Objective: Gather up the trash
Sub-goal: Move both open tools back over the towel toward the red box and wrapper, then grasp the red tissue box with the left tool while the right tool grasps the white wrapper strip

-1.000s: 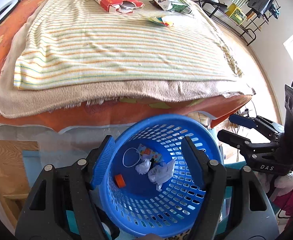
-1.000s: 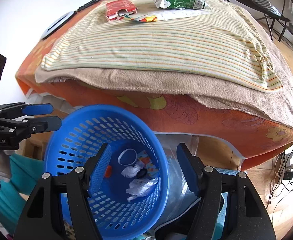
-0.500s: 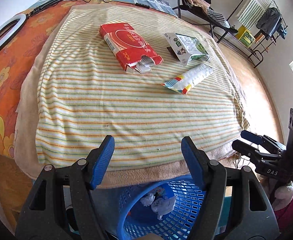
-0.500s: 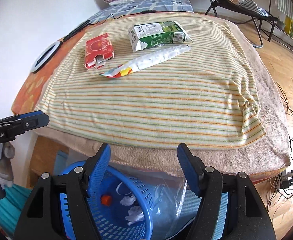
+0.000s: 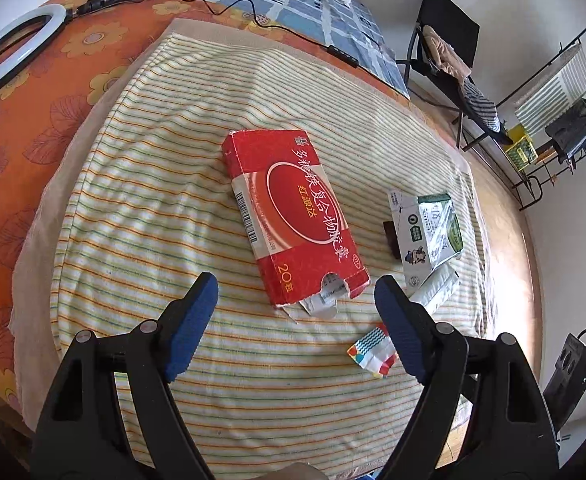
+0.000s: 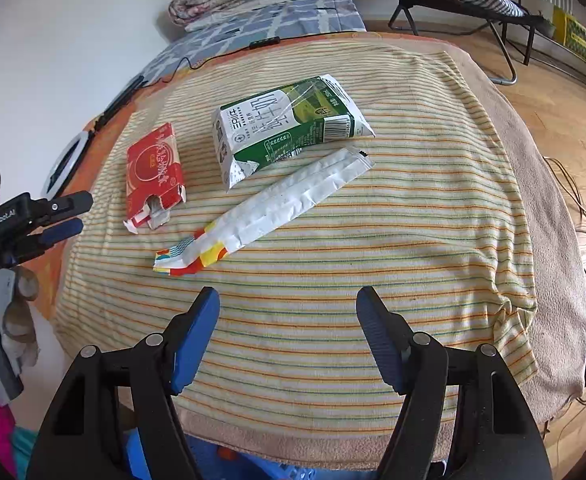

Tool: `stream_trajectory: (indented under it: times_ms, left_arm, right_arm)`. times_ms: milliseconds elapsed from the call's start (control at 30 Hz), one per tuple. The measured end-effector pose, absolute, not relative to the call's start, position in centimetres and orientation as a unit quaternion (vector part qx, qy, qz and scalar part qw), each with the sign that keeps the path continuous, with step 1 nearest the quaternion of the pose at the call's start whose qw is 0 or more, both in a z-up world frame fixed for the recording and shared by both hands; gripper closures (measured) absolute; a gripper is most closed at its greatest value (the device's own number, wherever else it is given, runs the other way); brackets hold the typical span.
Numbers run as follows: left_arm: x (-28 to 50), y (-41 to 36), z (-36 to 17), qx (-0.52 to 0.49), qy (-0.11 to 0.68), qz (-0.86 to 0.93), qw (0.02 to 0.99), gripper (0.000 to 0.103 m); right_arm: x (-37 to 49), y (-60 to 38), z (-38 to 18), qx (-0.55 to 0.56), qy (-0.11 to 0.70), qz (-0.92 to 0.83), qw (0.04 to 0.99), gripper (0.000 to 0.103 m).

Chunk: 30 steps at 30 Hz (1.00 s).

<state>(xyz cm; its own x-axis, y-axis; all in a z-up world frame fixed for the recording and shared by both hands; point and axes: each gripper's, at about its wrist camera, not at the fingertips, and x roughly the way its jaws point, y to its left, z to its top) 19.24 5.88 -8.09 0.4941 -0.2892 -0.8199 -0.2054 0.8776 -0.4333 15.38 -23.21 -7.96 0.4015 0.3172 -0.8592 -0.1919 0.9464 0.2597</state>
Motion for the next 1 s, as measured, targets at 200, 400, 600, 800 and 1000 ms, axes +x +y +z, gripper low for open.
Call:
stream_trajectory:
  times_ms: [200, 400, 600, 800, 1000]
  left_arm:
    - [22.7, 6.2, -10.3, -0.262, 0.514, -0.009, 0.816, 0.02]
    - [23.6, 6.8, -12.8, -0.305, 0.506, 0.007, 0.807, 0.02]
    - [24.6, 2.8, -11.7, -0.181, 0.498, 0.032, 0.848, 0.054]
    - [25.3, 0.5, -8.3, -0.141, 0.47, 0.006, 0.871, 0.077]
    - [26.6, -3.3, -7.2, -0.117, 0.48, -0.049, 0.868, 0.081]
  right_arm:
    - [17.5, -22.5, -8.9, 0.058, 0.533, 0.156, 0.83, 0.032]
    - [18.9, -22.4, -9.9, 0.066, 0.544, 0.155, 0.822, 0.032]
    - [20.0, -22.4, -10.4, 0.07, 0.546, 0.143, 0.823, 0.032]
    - [21.1, -22.8, -11.0, 0.091, 0.553, 0.131, 0.818, 0.032]
    - [22.2, -23.8, -11.1, 0.126, 0.55, 0.121, 0.817, 0.032]
